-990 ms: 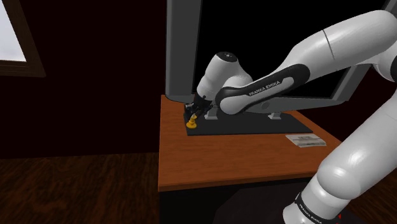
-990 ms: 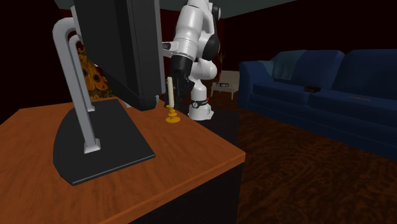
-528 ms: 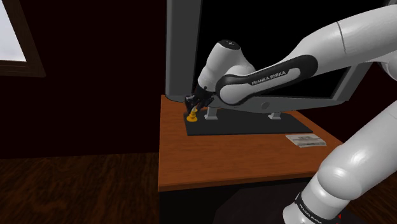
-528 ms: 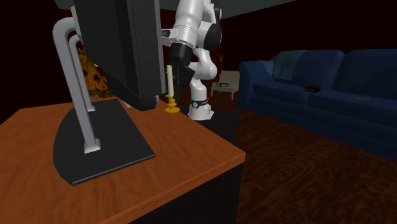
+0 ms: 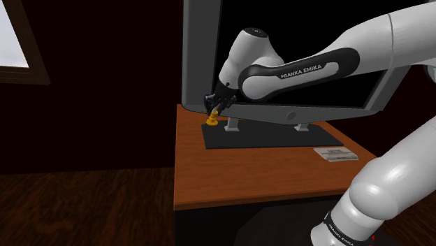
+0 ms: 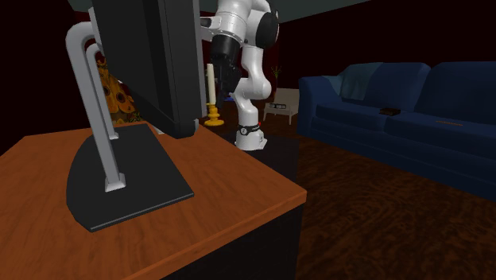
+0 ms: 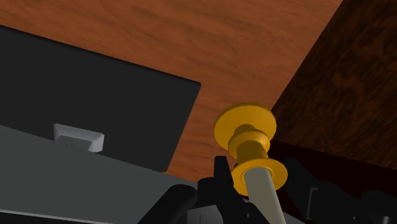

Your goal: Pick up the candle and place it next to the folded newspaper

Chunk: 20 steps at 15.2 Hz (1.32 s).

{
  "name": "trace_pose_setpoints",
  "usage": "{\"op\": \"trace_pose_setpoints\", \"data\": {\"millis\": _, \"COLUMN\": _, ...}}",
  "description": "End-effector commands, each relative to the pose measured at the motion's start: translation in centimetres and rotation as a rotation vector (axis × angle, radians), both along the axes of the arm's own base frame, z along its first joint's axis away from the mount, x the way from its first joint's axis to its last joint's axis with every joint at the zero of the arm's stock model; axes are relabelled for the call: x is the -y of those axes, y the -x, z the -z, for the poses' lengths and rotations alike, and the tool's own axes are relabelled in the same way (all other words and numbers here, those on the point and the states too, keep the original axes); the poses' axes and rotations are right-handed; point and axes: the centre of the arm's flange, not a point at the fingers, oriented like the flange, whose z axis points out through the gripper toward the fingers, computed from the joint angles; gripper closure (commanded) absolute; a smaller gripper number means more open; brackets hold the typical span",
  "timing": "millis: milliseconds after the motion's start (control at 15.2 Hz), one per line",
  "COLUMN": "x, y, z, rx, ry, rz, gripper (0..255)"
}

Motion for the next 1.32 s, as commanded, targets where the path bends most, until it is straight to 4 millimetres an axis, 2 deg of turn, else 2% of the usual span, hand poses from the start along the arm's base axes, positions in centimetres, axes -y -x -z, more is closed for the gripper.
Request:
{"op": "trace_pose_setpoints", "data": {"millis": 0, "x": 0.0, "y": 0.0, "z": -1.1, "rx": -0.001, "ry": 0.0, "rz": 0.0, "gripper": 255}}
{"op": "trace_pose_setpoints", "data": {"millis": 132, "x": 0.0, "y": 0.0, "z": -2.0, "rx": -0.001, "ry": 0.0, "rz": 0.0, "gripper": 255}}
{"op": "trace_pose_setpoints", "data": {"millis": 1254, "x": 18.4, "y": 12.9, "z": -2.1, "rx": -0.001, "ry": 0.0, "rz": 0.0, "gripper": 255}}
